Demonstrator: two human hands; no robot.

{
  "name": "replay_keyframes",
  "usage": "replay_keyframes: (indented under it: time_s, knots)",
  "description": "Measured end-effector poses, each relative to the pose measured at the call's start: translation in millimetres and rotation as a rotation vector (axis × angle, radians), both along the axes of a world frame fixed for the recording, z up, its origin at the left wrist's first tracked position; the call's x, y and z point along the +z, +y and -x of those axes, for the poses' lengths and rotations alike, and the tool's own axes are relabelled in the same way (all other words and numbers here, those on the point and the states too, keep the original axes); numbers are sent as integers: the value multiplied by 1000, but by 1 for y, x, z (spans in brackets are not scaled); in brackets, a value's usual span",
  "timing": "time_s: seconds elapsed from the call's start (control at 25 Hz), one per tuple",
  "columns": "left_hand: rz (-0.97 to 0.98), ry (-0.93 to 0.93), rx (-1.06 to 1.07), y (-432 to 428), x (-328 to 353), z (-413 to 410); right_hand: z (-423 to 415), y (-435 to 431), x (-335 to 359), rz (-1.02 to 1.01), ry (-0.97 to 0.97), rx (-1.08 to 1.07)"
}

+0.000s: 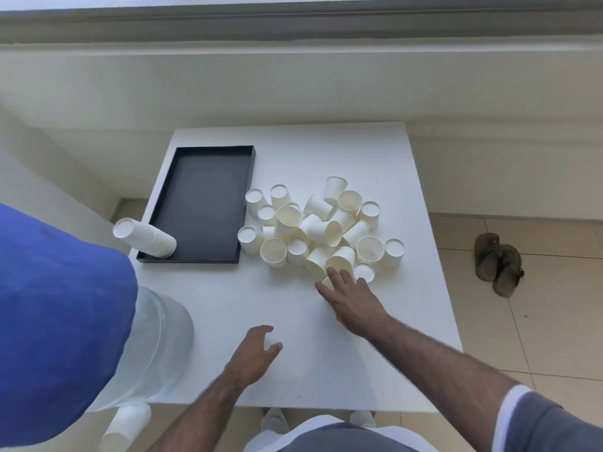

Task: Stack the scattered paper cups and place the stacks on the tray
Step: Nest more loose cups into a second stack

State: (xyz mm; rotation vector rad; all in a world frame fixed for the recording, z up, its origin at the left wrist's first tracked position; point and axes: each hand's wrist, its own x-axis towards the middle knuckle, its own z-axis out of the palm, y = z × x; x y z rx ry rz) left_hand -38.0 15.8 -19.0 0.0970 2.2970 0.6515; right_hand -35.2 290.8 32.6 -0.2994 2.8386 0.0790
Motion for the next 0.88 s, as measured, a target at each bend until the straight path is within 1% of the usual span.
replay_keyframes:
  time_s: [0.24, 0.48, 0.56, 0.68, 0.76, 0.88]
  knots:
    - [-108, 26, 73, -6, 23, -26, 5, -4, -12, -23, -45, 67]
    - [-141, 82, 108, -2, 32, -25, -3, -7, -19, 41, -62, 76]
    - [-154, 86, 94, 3, 33, -21, -5, -9, -22, 49, -85, 54]
    - [-181, 96, 71, 14, 36, -12, -7, -12, -17, 95, -137, -52]
    - [-199, 98, 60, 22, 38, -7, -7, -16, -8, 192, -177, -127]
    - [-247, 112, 35, 30, 44, -4, -6, -30, 11, 505, -201, -269]
